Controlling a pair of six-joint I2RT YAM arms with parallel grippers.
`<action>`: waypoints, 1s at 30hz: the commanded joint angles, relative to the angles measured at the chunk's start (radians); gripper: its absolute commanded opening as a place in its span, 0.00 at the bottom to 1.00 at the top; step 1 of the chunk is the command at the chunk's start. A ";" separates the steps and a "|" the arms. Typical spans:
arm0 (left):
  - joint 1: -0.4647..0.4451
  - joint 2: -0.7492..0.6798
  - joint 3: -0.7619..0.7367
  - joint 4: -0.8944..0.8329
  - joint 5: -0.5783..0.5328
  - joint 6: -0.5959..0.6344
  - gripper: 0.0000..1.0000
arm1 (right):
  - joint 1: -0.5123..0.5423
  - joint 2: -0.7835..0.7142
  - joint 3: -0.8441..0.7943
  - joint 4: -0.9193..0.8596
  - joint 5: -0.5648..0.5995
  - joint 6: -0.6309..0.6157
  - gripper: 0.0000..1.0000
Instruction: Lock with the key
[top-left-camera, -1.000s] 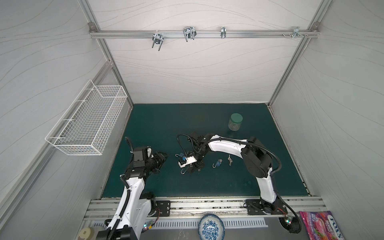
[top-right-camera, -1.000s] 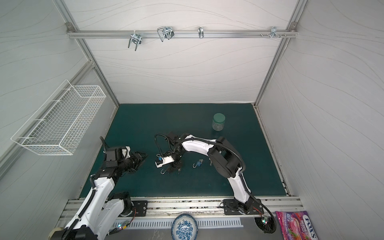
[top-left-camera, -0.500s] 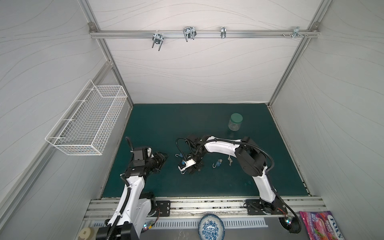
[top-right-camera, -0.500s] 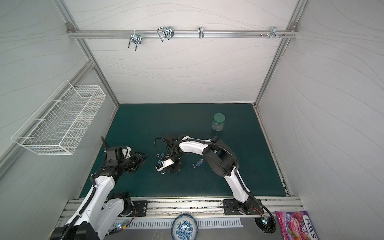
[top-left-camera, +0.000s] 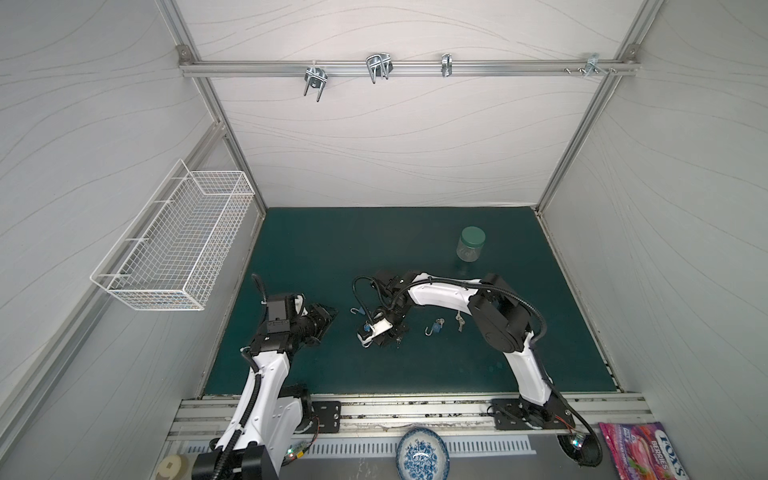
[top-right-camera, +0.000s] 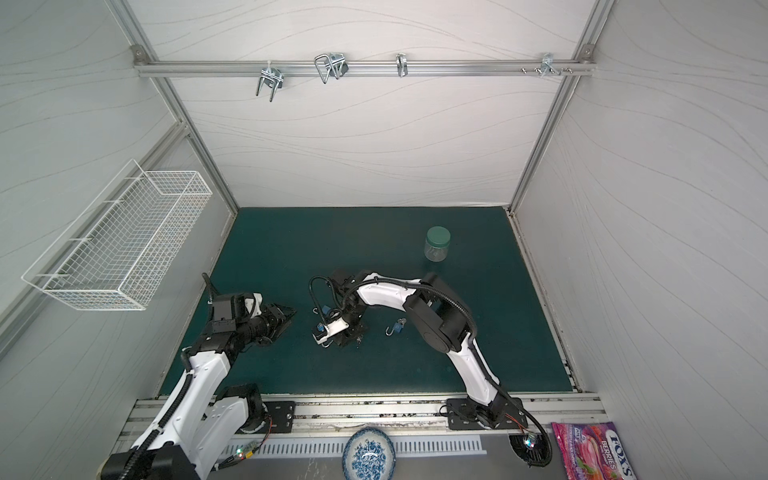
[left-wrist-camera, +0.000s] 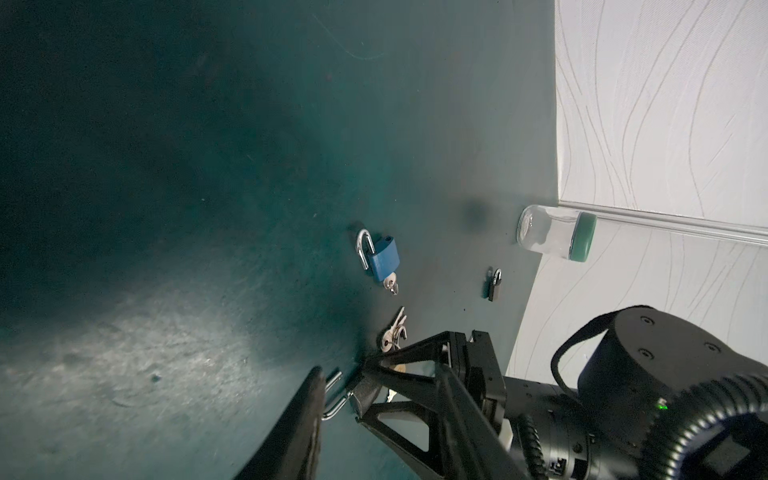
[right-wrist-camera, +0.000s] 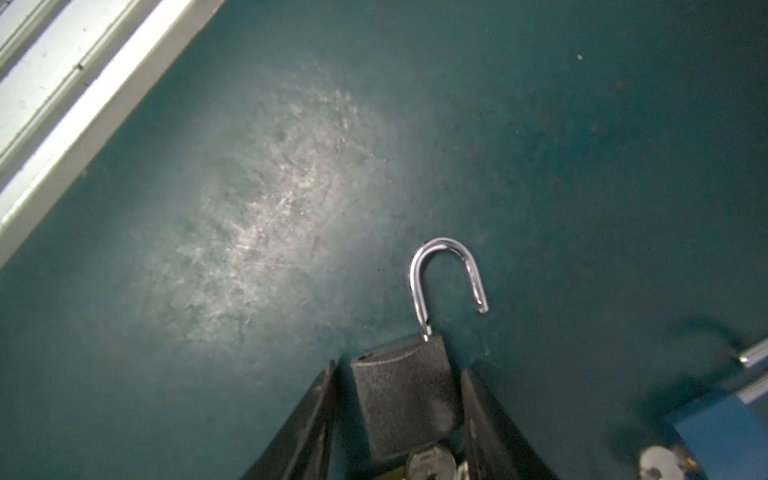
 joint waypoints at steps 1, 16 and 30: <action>0.005 0.002 0.021 0.027 0.010 0.013 0.45 | 0.005 0.018 -0.018 -0.002 0.018 -0.034 0.47; 0.005 -0.032 0.063 -0.027 0.010 0.023 0.44 | -0.001 -0.007 -0.022 0.036 0.009 0.031 0.31; 0.004 -0.098 0.194 0.005 0.144 0.018 0.44 | -0.040 -0.376 -0.280 0.436 0.028 0.496 0.00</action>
